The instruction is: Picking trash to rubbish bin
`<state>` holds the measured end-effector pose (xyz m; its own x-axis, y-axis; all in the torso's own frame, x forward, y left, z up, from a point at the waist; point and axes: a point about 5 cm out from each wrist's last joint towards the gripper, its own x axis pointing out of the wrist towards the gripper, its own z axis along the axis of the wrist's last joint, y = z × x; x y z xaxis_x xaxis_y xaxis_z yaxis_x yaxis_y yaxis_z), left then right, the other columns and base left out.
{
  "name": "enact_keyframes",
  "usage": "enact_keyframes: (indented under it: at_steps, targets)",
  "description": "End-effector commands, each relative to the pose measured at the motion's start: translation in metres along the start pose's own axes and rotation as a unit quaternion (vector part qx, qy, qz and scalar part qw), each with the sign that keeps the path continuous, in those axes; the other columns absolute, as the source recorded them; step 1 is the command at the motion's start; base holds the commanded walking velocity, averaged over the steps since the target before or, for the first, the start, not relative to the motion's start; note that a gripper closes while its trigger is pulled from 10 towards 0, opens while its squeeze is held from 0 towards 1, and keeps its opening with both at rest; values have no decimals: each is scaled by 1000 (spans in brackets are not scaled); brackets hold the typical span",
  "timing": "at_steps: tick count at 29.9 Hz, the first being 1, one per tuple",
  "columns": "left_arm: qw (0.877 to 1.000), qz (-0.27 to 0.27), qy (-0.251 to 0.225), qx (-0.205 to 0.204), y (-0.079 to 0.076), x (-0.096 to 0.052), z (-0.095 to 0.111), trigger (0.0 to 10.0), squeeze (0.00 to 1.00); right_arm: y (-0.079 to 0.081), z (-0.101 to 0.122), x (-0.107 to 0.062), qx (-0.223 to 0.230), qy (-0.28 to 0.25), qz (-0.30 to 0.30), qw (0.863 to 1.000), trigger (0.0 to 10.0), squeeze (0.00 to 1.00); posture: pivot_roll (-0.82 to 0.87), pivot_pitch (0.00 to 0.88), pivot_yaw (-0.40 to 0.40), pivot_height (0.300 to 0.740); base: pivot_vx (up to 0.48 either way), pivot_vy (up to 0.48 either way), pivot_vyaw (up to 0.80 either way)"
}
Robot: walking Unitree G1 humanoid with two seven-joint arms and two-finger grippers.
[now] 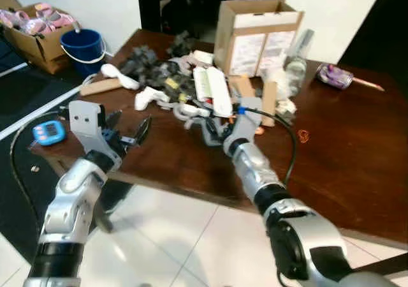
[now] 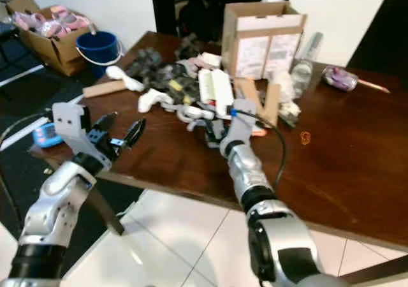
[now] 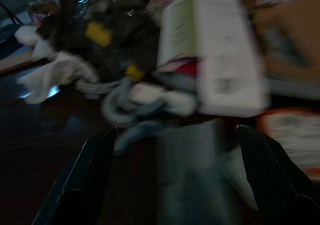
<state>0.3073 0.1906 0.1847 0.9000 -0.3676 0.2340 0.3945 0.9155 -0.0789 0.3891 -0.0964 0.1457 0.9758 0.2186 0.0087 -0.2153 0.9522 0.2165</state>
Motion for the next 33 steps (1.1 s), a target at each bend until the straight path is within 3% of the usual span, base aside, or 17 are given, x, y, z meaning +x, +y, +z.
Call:
enact_keyframes:
  at_steps: [1, 9, 26, 33]
  targets:
    - [1000, 4, -7, -6, -2, -2, -1, 10000, 0, 4, -6, -1, 5, 11, 5, 1000, 10000, 0, 223, 114, -56, 740, 0, 0, 0]
    - [1000, 8, -1, 8, 0, -4, -1, 10000, 0, 6, -4, 0, 15, 5, 10, 1000, 10000, 0, 227, 119, -61, 740, 0, -315, 0]
    - [1000, 24, -15, -3, 0, -4, 0, 10000, 0, 8, -2, 1, 12, 4, 19, 1000, 10000, 0, 221, 123, -70, 740, 0, 0, 0]
    - [999, 27, -17, -4, 0, -3, 0, 10000, 0, 9, -3, 1, 13, 7, 24, 1000, 10000, 0, 219, 124, -75, 740, 0, 0, -800]
